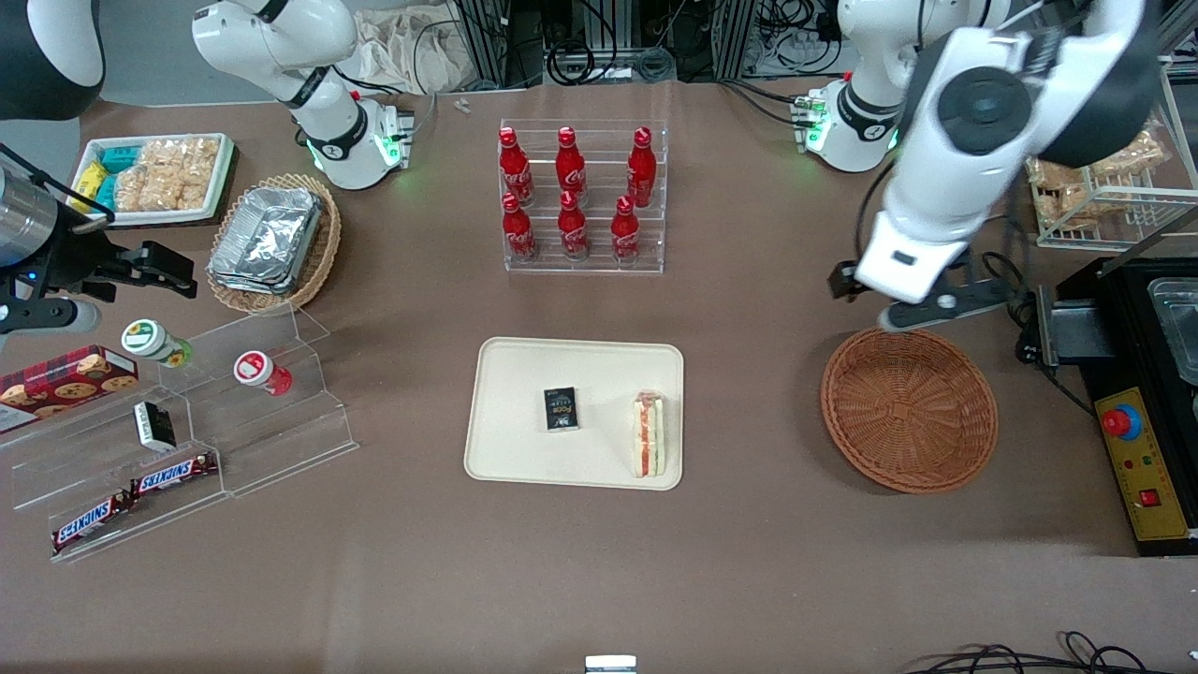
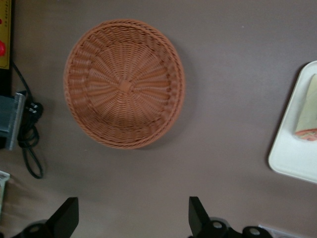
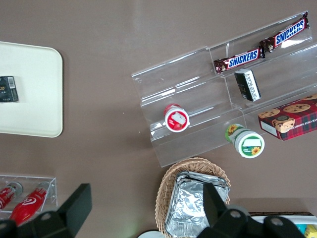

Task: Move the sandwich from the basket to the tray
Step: 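Open the left gripper and raise it away from the tray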

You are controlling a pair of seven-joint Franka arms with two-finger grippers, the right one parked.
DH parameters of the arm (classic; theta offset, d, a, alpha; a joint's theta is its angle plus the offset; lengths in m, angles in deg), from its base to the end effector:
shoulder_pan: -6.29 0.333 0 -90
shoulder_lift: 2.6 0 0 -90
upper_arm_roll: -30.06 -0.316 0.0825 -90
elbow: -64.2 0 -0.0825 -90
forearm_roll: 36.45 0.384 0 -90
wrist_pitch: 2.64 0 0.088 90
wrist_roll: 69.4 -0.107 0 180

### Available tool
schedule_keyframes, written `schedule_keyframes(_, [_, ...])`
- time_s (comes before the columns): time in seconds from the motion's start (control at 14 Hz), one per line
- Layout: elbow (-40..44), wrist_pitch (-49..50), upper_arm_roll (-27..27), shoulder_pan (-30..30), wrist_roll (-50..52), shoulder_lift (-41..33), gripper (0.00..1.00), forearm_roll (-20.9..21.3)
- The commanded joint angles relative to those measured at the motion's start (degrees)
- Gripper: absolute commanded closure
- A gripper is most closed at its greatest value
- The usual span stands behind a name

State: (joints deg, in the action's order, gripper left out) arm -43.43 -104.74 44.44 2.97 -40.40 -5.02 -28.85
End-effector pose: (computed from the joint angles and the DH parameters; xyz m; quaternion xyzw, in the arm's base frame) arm 0.5209 -0.1562 0.5196 -0.9937 -0.0828 -0.0020 0.0749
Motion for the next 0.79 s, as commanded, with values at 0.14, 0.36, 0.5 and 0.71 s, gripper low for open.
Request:
schedule_keyframes(0.14, [0.66,2.87,0.39,11.48,-16.4,-2.32,0.0,-2.59])
schedule_keyframes(0.36, [8.46,7.25,0.48,16.68,-24.6,2.58,0.0,-4.43])
schedule_keyframes(0.5, [14.79,9.37,0.48,17.48,-24.34,6.89,0.0,-4.35])
schedule_keyframes(0.71, [17.98,9.38,0.48,17.48,-24.34,9.8,0.0,-4.0])
